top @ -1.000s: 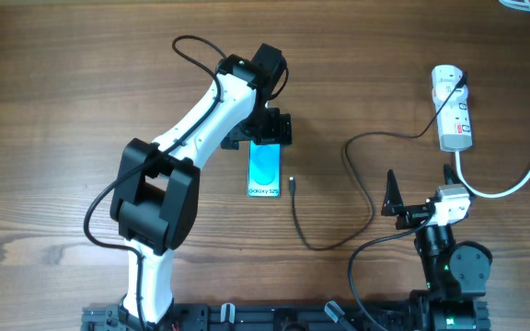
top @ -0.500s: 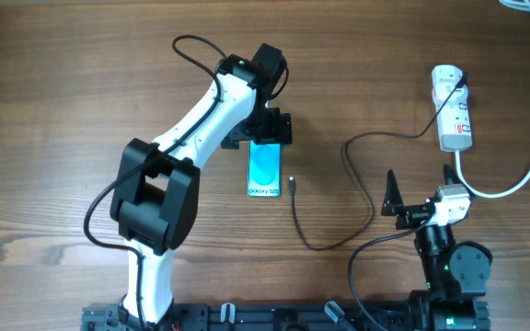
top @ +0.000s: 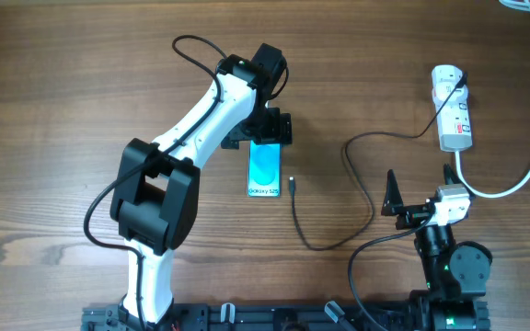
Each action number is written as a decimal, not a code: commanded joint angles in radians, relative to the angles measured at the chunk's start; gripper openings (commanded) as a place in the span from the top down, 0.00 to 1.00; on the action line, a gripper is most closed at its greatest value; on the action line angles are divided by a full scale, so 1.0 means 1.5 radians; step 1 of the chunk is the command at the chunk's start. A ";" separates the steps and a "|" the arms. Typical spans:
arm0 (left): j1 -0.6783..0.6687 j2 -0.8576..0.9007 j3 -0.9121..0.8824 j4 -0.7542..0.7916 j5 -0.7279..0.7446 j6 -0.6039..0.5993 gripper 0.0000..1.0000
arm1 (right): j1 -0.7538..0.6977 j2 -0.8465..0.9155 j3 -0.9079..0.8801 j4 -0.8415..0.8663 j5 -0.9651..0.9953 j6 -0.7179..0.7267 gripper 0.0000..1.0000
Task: Plug charger to phone and switch on socket
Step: 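Lower the open left gripper toward the phone's top edge, then close the left gripper on the phone's top edge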
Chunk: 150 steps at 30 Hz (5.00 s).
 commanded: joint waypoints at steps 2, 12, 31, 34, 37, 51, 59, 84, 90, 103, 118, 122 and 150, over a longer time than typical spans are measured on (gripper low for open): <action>-0.004 0.006 -0.006 0.002 -0.006 -0.011 0.00 | -0.003 -0.004 -0.001 0.002 0.004 0.005 0.00; -0.007 0.006 -0.006 0.003 -0.006 -0.011 0.00 | -0.003 -0.004 -0.001 0.002 0.004 0.005 0.00; -0.007 0.006 -0.006 0.005 -0.006 -0.011 0.00 | -0.003 -0.004 -0.001 0.002 0.004 0.005 0.00; -0.007 0.006 -0.006 0.004 -0.006 -0.011 0.00 | -0.003 -0.004 -0.001 0.002 0.004 0.005 0.00; -0.007 0.006 -0.006 0.002 -0.006 -0.012 0.00 | -0.003 -0.004 -0.001 0.002 0.004 0.005 0.00; -0.020 0.013 -0.047 0.030 -0.006 -0.014 0.00 | -0.003 -0.004 -0.001 0.002 0.004 0.005 0.00; -0.026 0.013 -0.113 0.104 -0.006 -0.033 0.00 | -0.003 -0.004 -0.001 0.002 0.004 0.005 0.00; -0.053 0.014 -0.127 0.139 -0.079 -0.066 0.00 | -0.003 -0.004 -0.001 0.002 0.004 0.005 0.00; -0.053 0.014 -0.127 0.139 -0.079 -0.066 0.00 | -0.003 -0.004 -0.001 0.002 0.004 0.005 0.00; -0.053 0.014 -0.167 0.181 -0.079 -0.066 0.00 | -0.003 -0.004 -0.001 0.002 0.004 0.005 0.00; -0.053 0.014 -0.170 0.192 -0.079 -0.066 0.00 | -0.003 -0.004 -0.001 0.002 0.004 0.005 0.00; -0.053 0.014 -0.170 0.198 -0.079 -0.066 0.06 | -0.003 -0.004 -0.001 0.002 0.004 0.005 0.00; -0.053 0.014 -0.170 0.160 -0.053 -0.066 0.04 | -0.003 -0.004 -0.001 0.002 0.004 0.005 0.00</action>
